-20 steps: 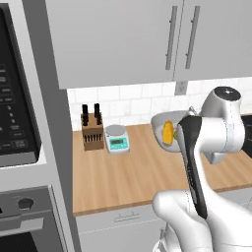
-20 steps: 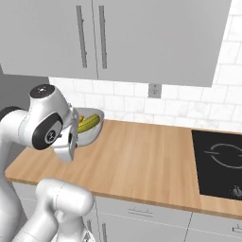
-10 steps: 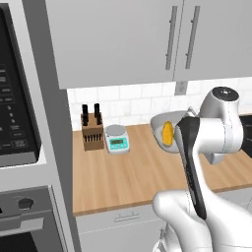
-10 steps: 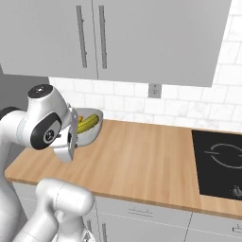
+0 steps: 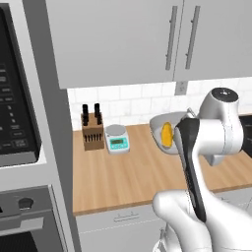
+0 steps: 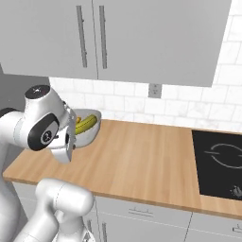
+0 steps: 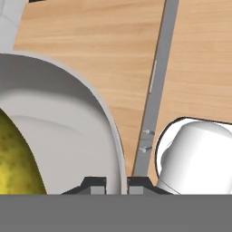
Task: Take the meat container that has the chicken drumstick and place it on the second highest rack of the freezer. Then take the vegetable container that has the cucumber and corn and place it on the highest rack of the freezer.
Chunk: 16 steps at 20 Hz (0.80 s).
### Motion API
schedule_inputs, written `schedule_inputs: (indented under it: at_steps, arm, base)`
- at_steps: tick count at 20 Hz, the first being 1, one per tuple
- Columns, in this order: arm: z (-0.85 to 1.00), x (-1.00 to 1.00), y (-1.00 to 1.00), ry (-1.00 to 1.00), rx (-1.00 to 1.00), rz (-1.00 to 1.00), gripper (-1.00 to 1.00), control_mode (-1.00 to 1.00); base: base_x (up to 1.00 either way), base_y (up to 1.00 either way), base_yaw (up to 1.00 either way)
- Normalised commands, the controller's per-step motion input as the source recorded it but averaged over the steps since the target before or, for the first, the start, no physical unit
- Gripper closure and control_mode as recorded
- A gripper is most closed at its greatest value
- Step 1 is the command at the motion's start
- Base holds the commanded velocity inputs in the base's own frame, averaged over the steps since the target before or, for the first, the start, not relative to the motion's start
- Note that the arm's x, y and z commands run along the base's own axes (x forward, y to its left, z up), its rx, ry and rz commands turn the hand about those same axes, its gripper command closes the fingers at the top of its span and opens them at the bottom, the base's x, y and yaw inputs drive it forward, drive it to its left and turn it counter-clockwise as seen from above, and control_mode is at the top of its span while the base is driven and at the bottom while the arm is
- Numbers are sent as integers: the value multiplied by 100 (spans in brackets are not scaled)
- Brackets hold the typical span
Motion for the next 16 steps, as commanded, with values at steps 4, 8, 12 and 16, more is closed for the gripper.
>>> schedule_inputs:
  at_steps: [4, 8, 12, 16]
  arm:
    - [0, 0, 0, 0, 0, 0, 100, 100]
    - [0, 0, 0, 0, 0, 0, 100, 100]
    - [0, 0, 0, 0, 0, 0, 100, 100]
    - [0, 0, 0, 0, 0, 0, 100, 100]
  base:
    - [-42, -44, 7]
    - [-70, -73, 11]
    - [-75, -72, 21]
    - [-74, -48, 55]
